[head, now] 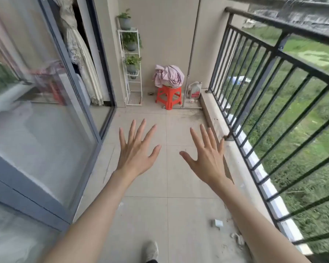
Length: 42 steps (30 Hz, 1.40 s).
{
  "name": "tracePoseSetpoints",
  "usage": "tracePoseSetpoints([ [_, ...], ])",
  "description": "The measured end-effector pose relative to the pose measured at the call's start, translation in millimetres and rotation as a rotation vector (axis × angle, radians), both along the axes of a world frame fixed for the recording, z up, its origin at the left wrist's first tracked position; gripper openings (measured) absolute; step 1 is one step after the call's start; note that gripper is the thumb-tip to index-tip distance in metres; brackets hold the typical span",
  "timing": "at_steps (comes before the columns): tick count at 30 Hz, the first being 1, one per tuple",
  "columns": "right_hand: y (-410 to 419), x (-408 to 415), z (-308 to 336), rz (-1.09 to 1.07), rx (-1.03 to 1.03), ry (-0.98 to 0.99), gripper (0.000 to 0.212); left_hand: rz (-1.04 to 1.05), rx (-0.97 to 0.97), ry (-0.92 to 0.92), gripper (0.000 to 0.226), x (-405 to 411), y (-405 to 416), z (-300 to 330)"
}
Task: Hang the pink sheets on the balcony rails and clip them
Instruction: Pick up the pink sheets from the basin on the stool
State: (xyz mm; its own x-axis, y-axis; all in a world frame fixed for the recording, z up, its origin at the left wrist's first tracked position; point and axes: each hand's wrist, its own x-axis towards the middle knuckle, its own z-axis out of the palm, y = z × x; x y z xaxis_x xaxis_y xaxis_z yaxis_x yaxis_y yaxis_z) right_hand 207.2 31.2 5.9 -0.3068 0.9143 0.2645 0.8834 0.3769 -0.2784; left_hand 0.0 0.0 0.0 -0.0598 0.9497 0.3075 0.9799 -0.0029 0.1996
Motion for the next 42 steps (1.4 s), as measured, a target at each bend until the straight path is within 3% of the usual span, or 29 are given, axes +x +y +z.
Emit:
tracePoseSetpoints([
  [17, 319.5, -77.4, -47.9, -0.100, -0.144, 0.039, 0.074, -0.004, -0.163, -0.084, 0.072, -71.4, 317.2, -54.7],
  [31, 667.0, -110.1, -45.5, -0.080, -0.172, 0.025, 0.074, 0.069, -0.136, -0.082, 0.073, -111.9, 640.0, -41.5],
  [42, 894.9, -193.3, -67.6, -0.069, -0.193, 0.010, 0.073, 0.047, -0.216, -0.114, 0.077, -194.2, 869.5, -76.6],
])
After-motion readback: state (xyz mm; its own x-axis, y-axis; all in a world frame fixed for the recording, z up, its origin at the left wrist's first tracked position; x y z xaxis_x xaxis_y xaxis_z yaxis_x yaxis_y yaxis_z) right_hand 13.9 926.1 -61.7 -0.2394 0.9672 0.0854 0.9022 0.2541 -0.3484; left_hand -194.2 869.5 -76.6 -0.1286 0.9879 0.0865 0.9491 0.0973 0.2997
